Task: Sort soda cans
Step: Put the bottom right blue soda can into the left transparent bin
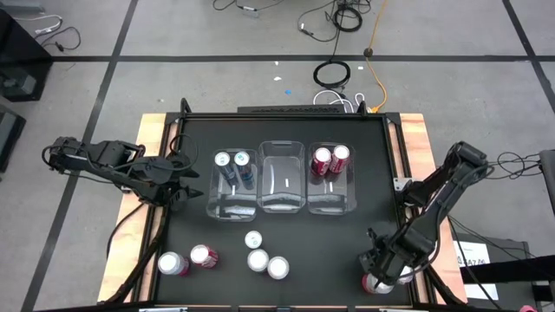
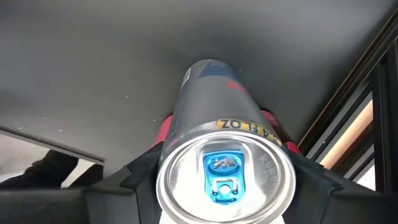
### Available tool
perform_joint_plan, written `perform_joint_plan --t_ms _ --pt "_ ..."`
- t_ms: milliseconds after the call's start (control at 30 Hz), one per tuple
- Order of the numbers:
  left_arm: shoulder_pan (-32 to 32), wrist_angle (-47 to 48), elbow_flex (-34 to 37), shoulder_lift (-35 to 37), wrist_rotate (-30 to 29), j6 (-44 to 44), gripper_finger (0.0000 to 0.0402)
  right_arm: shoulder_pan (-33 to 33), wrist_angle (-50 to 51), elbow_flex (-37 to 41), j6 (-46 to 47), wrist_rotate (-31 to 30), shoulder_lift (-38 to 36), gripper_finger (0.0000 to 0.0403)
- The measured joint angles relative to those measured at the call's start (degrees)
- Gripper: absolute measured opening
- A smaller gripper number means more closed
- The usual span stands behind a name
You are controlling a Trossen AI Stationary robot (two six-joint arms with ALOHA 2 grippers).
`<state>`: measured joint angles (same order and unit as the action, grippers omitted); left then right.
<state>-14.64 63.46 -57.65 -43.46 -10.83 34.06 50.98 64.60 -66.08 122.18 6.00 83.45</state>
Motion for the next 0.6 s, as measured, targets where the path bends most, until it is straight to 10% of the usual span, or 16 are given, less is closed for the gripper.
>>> perform_joint_plan --t_ms 600 --pt "0.01 0.0 0.0 -0.01 -0.79 -1.68 0.0325 -5.55 15.64 -14.36 -9.28 -9.27 -0.98 0.0227"
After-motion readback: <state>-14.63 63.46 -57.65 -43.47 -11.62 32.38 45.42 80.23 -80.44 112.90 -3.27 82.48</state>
